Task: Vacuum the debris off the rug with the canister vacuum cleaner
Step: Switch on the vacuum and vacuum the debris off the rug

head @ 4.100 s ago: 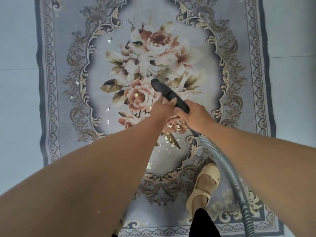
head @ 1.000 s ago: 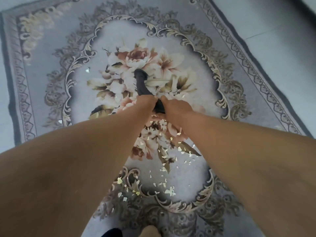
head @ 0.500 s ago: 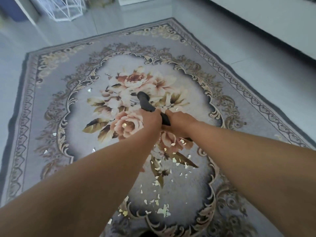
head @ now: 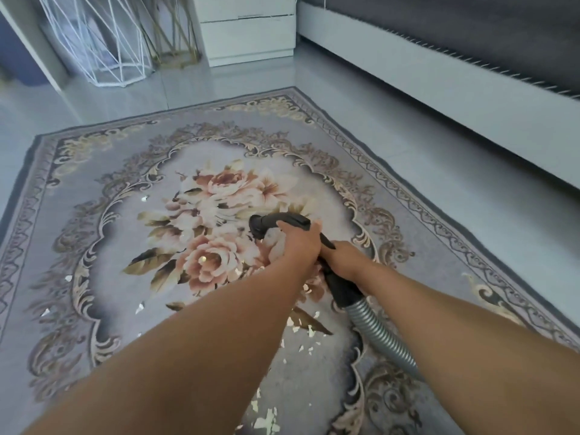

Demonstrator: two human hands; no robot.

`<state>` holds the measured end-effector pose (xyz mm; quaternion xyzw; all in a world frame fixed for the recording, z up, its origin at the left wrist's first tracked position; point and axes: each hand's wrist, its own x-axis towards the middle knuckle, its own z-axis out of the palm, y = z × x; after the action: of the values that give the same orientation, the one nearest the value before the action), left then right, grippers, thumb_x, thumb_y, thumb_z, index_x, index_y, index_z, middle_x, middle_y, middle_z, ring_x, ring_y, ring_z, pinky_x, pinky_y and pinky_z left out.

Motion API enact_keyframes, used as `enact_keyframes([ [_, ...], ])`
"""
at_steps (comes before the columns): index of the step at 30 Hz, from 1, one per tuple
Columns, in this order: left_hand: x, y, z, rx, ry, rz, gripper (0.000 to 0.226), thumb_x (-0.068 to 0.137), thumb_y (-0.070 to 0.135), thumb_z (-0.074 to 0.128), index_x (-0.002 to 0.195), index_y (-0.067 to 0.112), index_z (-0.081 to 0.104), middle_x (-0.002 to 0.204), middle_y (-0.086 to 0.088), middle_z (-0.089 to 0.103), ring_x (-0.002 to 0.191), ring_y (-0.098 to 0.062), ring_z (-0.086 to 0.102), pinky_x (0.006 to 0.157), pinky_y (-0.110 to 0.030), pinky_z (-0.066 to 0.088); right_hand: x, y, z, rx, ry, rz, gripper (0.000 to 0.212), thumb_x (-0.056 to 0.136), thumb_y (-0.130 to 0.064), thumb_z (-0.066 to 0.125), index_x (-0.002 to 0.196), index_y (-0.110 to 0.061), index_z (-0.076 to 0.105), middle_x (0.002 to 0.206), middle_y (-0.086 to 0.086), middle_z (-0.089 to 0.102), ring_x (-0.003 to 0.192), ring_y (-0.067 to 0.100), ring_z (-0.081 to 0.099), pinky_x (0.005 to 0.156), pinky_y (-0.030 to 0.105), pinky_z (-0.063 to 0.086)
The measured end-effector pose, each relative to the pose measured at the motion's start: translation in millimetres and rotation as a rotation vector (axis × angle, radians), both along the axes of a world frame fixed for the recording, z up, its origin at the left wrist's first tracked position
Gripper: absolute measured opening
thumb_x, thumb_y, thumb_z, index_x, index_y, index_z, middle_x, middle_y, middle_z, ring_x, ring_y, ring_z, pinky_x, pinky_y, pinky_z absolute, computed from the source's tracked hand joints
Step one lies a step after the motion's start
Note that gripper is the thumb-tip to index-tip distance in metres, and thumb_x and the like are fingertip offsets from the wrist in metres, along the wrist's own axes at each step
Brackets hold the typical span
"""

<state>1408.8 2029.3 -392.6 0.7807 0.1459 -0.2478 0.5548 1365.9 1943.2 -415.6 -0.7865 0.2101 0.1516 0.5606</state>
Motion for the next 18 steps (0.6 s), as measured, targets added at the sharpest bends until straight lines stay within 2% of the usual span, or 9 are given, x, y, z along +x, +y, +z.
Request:
enact_keyframes([
  [3,18,1,-6,-0.028,-0.067,0.043,0.088,0.098,0.033,0.051,0.153,0.011,-0.014,0.145,-0.012,0.043,0.099,-0.024,0.049,0.091,-0.036,0.049,14,7,-6,0.040,-0.013,-0.045,0.041,0.089,-0.044,0.059,0.062,-0.015,0.063,0.063,0.003,0.065,0.063,0.025,0.057,0.072,0.041,0.053],
  [4,18,-2,-7,-0.020,-0.070,0.032,0.088,0.097,0.033,0.051,0.153,0.011,-0.014,0.145,-0.013,0.043,0.097,-0.024,0.050,0.087,-0.035,0.050,11,8,-7,0.083,-0.002,-0.075,0.041,0.090,-0.043,0.058,0.062,-0.013,0.062,0.062,0.004,0.065,0.061,0.024,0.057,0.069,0.040,0.052],
  [7,6,-7,-16,0.052,-0.077,-0.031,0.088,0.098,0.034,0.049,0.153,0.013,-0.015,0.147,-0.013,0.041,0.114,-0.031,0.054,0.087,-0.035,0.047,-5,5,-17,0.157,0.010,-0.118,0.040,0.094,-0.036,0.055,0.065,-0.009,0.059,0.064,0.010,0.063,0.060,0.025,0.056,0.068,0.039,0.051],
  [10,-8,-11,-21,0.090,-0.090,-0.065,0.087,0.098,0.038,0.048,0.153,0.016,-0.015,0.151,-0.011,0.039,0.123,-0.032,0.051,0.090,-0.034,0.044,-18,-2,-27,0.152,0.005,-0.126,0.040,0.094,-0.039,0.053,0.074,-0.006,0.063,0.067,0.014,0.065,0.063,0.028,0.059,0.069,0.044,0.053],
  [14,4,-2,-27,0.103,-0.094,-0.091,0.087,0.097,0.041,0.049,0.154,0.017,-0.013,0.151,-0.010,0.038,0.123,-0.031,0.050,0.089,-0.033,0.043,-6,8,-29,-0.006,-0.024,-0.102,0.039,0.091,-0.042,0.055,0.067,-0.011,0.060,0.073,0.015,0.066,0.070,0.030,0.061,0.079,0.050,0.055],
  [18,36,15,-24,0.066,-0.120,-0.033,0.082,0.098,0.038,0.049,0.155,0.016,-0.004,0.150,-0.013,0.037,0.120,-0.034,0.052,0.088,-0.037,0.049,29,30,-18,-0.035,-0.011,-0.101,0.028,0.092,-0.028,0.055,0.070,-0.012,0.058,0.078,0.014,0.065,0.070,0.030,0.060,0.076,0.043,0.054],
])
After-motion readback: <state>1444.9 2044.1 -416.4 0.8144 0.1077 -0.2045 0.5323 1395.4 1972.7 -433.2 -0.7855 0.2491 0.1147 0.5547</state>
